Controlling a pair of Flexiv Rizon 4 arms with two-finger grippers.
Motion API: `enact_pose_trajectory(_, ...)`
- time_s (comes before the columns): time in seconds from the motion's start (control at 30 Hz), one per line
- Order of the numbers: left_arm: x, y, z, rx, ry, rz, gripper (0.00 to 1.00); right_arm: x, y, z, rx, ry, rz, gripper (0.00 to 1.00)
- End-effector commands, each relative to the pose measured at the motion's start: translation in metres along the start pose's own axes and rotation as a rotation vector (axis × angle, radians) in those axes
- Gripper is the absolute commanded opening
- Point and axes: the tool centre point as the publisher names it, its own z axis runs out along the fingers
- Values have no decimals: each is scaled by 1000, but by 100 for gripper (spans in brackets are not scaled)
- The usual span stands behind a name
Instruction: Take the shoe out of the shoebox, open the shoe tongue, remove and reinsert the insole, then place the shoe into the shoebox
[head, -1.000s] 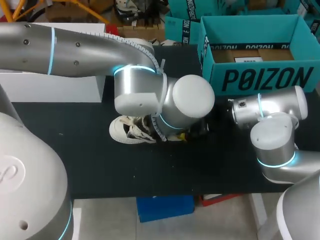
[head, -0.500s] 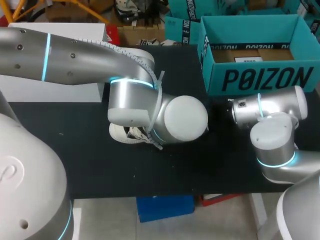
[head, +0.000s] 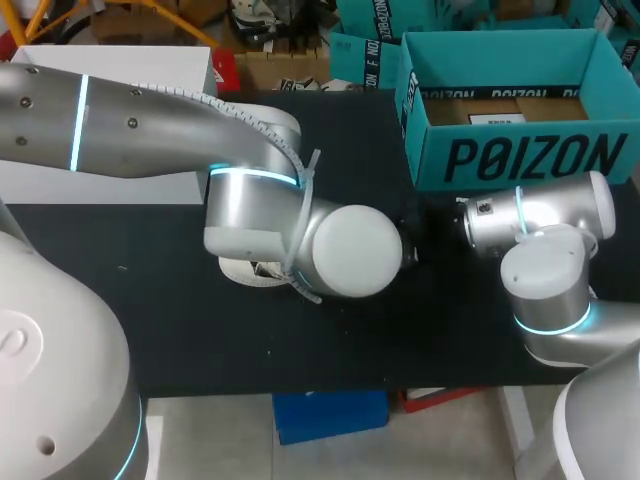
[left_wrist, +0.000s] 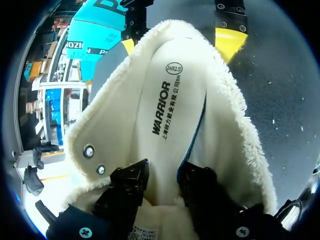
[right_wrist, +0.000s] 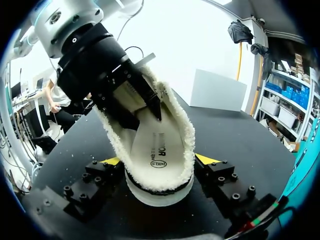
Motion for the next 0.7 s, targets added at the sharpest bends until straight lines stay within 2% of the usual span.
enact_pose_trajectory(0.03,7,3,147,6,0,14,0,-3,-1,-2,3,2,3,0)
enact_pose_trajectory(0.17,9,1,143,15,13,18,0,-3,-1,-2,3,2,3,0)
enact_pose_trajectory(0.37,9,0,124,54,56,19,0,-3,-1,-2,3,2,3,0)
enact_pose_trajectory(0.7,14,-8,96,128,203,48,0,-3,-1,-2,3,2,3,0)
